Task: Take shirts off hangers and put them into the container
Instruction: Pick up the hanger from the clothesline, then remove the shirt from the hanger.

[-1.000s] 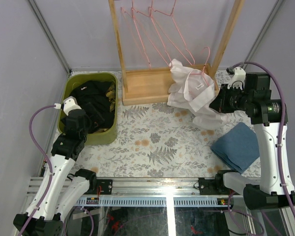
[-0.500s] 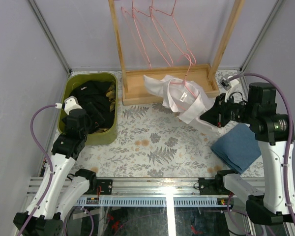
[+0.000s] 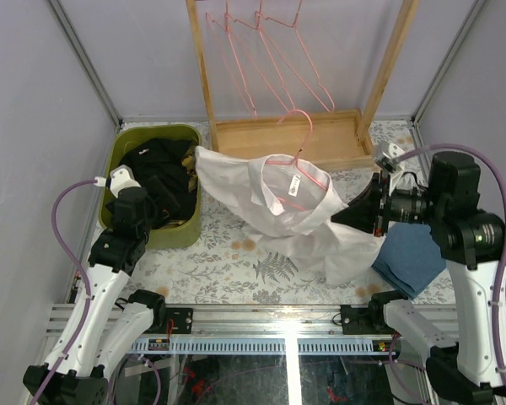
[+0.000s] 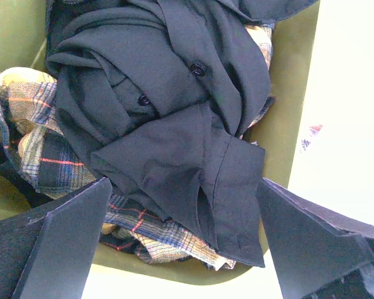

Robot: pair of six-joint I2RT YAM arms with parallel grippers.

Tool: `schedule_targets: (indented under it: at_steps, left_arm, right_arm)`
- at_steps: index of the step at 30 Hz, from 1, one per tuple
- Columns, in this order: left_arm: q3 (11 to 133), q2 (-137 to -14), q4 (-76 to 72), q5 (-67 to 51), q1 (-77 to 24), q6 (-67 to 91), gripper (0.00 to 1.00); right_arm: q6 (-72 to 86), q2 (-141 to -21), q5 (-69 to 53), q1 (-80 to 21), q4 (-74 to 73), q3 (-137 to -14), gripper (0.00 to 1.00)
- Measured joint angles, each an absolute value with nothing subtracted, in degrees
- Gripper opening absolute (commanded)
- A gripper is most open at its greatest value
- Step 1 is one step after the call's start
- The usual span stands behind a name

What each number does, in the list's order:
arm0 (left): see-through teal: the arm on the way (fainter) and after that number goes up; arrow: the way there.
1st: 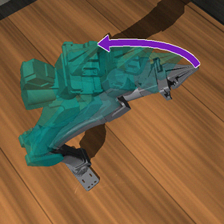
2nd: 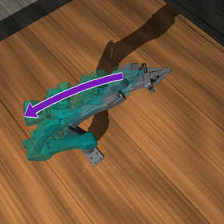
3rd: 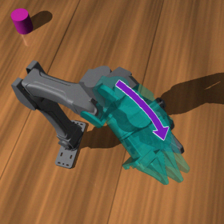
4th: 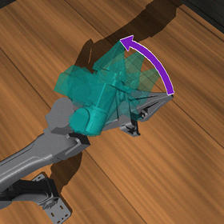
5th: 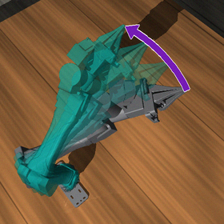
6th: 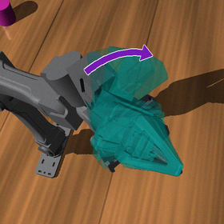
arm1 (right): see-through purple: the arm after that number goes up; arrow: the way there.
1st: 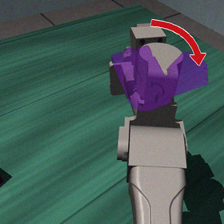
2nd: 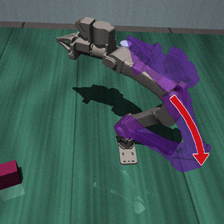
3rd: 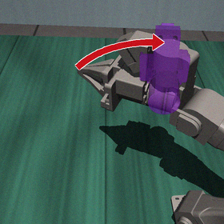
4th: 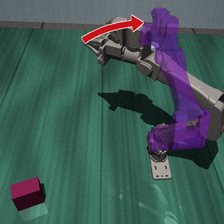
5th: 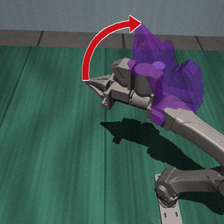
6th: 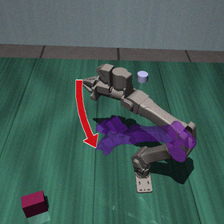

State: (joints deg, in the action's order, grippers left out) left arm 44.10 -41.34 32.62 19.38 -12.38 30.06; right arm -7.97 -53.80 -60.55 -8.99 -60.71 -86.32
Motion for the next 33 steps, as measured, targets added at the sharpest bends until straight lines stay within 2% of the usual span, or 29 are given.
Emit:
schedule_targets:
  at_steps: [5, 8, 10, 16, 20, 21, 24, 29, 33]
  left_arm:
    - [44.03, -40.66, 32.91, 20.73, -12.38, 30.20, 1.00]
    - [44.03, -38.72, 33.54, 23.00, -12.38, 30.89, 1.00]
    - [44.05, -36.05, 33.89, 24.27, -12.38, 31.70, 1.00]
    - [47.62, -30.04, 33.87, 23.16, -12.38, 34.28, 1.00]
    - [52.21, -30.26, 33.71, 20.29, -12.38, 35.42, 1.00]
    - [54.39, -30.85, 32.05, 15.09, -12.38, 35.51, 1.00]
    - [54.94, -31.86, 30.68, 9.76, -12.36, 35.38, 1.00]
    - [58.19, -39.72, 24.60, -7.75, -12.38, 36.45, 0.99]
    - [58.02, -43.18, 19.25, -19.42, -12.40, 37.91, 0.93]
  right_arm:
    - [-2.92, -45.23, -68.42, -9.06, -45.23, -76.18, 0.00]
    - [-3.64, -44.12, -69.32, -9.28, -43.99, -75.05, 0.04]
    - [-6.26, -46.57, -69.47, -9.34, -45.65, -75.75, 0.00]
    - [-10.22, -61.28, -67.96, -9.85, -50.59, -75.75, 0.00]
    - [-9.85, -66.22, -62.28, -12.34, -51.31, -73.65, 0.00]
    - [-9.13, -65.69, -58.35, -15.09, -51.94, -73.23, 0.00]
    - [-8.10, -65.80, -56.25, -17.72, -51.81, -73.34, 0.00]
    - [-6.17, -69.73, -52.58, -26.59, -51.11, -73.34, 0.00]
    - [-5.04, -72.14, -50.26, -30.00, -50.24, -73.34, 0.00]
